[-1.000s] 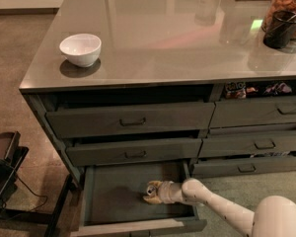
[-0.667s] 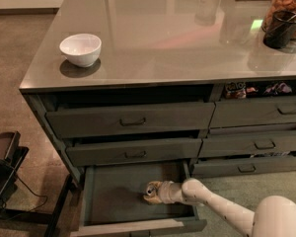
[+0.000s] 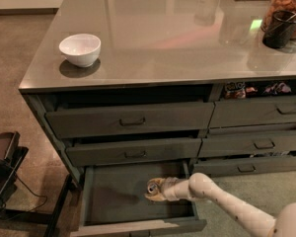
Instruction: Pick redbull can from bottom drawer and place on counter
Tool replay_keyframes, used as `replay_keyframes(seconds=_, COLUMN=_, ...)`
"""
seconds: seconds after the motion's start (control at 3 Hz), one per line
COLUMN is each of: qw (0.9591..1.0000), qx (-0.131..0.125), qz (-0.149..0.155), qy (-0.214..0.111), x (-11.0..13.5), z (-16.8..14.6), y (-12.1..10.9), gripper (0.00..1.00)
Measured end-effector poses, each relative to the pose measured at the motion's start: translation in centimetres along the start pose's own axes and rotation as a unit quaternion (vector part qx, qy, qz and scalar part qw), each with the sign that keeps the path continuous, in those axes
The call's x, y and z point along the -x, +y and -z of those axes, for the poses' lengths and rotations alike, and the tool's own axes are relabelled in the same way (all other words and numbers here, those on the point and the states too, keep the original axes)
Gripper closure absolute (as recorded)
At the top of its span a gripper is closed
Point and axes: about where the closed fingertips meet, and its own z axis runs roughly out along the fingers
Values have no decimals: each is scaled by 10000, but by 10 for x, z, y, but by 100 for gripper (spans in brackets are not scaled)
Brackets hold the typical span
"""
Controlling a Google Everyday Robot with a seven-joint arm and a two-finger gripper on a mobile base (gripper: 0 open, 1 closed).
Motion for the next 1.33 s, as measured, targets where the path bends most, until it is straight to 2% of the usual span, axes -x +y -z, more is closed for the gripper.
replay_keyframes(seconds=0.33, qw=9992, qx=312, qz=158, qy=-171, x=36, z=42, y=1, gripper=100)
replay_keyframes(seconds=0.67, qw=9970, qx=593, qz=487, qy=-120, x=90, z=94, y=-3, gripper=100)
replay_keyframes(seconds=1.0, qw=9969, qx=602, qz=492, qy=-131, x=92, z=95, y=-2, gripper=100)
replay_keyframes(seconds=1.33, qw=9971, qx=548, qz=467, qy=-234, x=113, z=122, y=-2, gripper=100)
